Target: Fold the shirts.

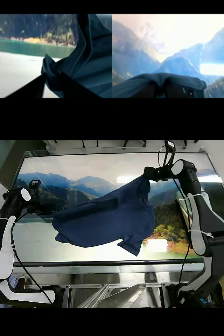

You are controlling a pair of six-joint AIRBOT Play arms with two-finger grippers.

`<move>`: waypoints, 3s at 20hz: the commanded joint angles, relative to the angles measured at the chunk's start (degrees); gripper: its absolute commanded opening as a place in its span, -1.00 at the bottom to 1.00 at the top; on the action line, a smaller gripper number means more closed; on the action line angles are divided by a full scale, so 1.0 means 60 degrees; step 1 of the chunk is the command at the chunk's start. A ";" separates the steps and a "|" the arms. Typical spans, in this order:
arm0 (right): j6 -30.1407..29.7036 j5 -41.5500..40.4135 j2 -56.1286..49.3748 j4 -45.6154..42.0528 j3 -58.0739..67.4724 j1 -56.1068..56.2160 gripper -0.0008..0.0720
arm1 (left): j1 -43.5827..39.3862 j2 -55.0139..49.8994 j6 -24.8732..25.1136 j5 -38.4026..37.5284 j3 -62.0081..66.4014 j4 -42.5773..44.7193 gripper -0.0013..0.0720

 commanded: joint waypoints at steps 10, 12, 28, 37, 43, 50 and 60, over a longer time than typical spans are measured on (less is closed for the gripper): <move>-0.0976 0.7031 0.1308 0.0994 -0.0018 -0.0619 0.96 | 0.3031 0.1362 0.1829 -0.2769 -0.3413 -0.4211 0.97; -0.0962 0.6819 0.1585 0.2204 -0.0018 -0.0386 0.96 | 0.3858 0.0951 0.2426 -0.2524 -0.4022 -0.5326 0.97; -0.0616 0.6557 0.2579 0.3676 -0.0015 0.0954 0.03 | 0.3078 -0.0845 0.4717 -0.1712 -0.3821 -0.5428 -0.93; -0.0874 0.6339 0.3424 0.1585 -0.2379 -0.1064 0.03 | 0.4244 0.3206 0.1559 -0.1730 -0.4156 -0.4379 -0.93; -0.2404 0.4306 0.4721 0.3330 -0.8878 -0.3348 0.05 | 0.3381 0.4980 0.0448 -0.0940 -0.5282 -0.4339 -0.93; -0.4564 0.1763 0.4670 0.5453 -1.1956 -0.3668 0.94 | 0.2699 0.6105 0.0481 -0.0980 -0.5767 -0.4350 -0.93; -0.5788 0.0867 0.3639 0.7759 -1.1919 -0.2251 -0.90 | 0.2699 0.6506 0.0481 -0.1268 -0.5748 -0.4422 -0.93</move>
